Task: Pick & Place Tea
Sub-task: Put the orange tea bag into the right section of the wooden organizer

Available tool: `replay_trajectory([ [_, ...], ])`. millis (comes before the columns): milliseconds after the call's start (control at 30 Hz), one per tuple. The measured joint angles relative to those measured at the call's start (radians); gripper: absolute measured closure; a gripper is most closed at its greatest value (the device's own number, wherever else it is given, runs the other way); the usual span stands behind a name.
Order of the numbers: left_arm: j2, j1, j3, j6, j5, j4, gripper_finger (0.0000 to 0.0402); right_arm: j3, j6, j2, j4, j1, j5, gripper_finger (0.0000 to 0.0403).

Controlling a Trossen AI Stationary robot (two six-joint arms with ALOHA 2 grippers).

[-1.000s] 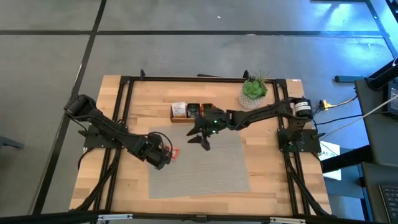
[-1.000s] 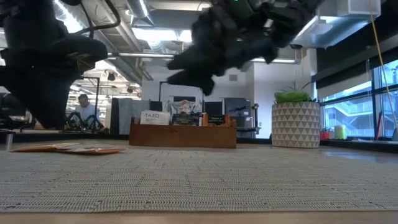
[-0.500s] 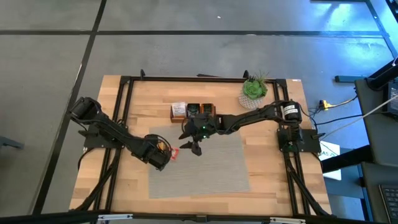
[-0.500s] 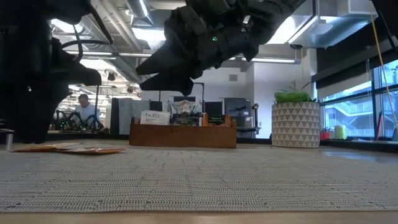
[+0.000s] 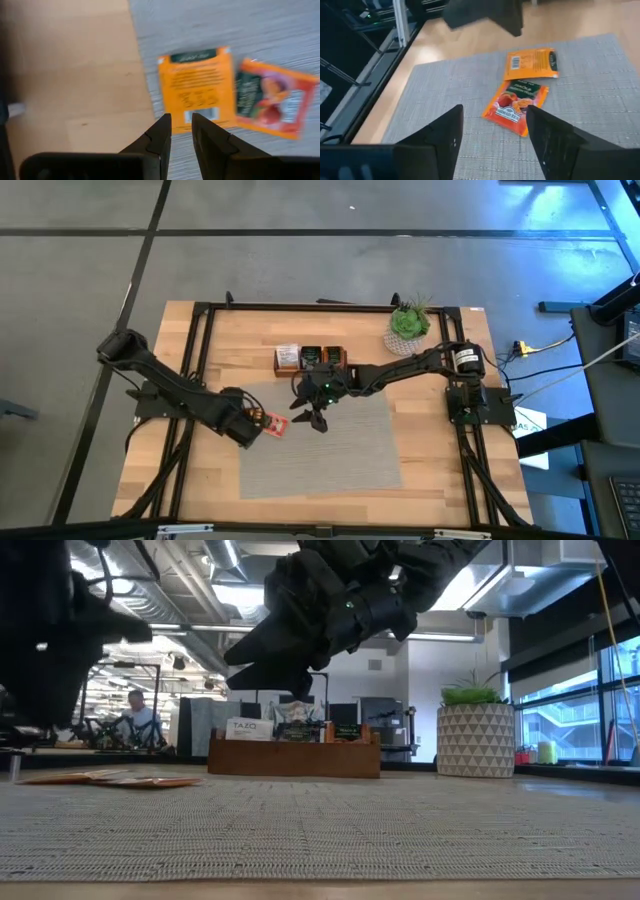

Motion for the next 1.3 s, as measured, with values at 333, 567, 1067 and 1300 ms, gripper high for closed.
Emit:
replay_trajectory([
  [333, -0.061, 0.011, -0.101, 0.008, -0.111, 0.232, 0.0329, 0.000, -0.154, 0.021, 0.023, 0.006, 0.066, 0.0215],
  [567, -0.032, 0.052, -0.158, 0.057, -0.153, 0.367, 0.0329, 0.001, -0.091, 0.108, 0.136, 0.006, 0.064, 0.0235],
  [1067, 0.069, 0.142, -0.158, 0.225, -0.144, 0.516, 0.0329, 0.000, -0.025, 0.204, 0.258, 0.036, 0.067, 0.0236],
  [1300, 0.069, 0.144, -0.158, 0.227, -0.100, 0.523, 0.0329, 0.096, -0.024, 0.286, 0.227, 0.052, 0.093, 0.0236],
])
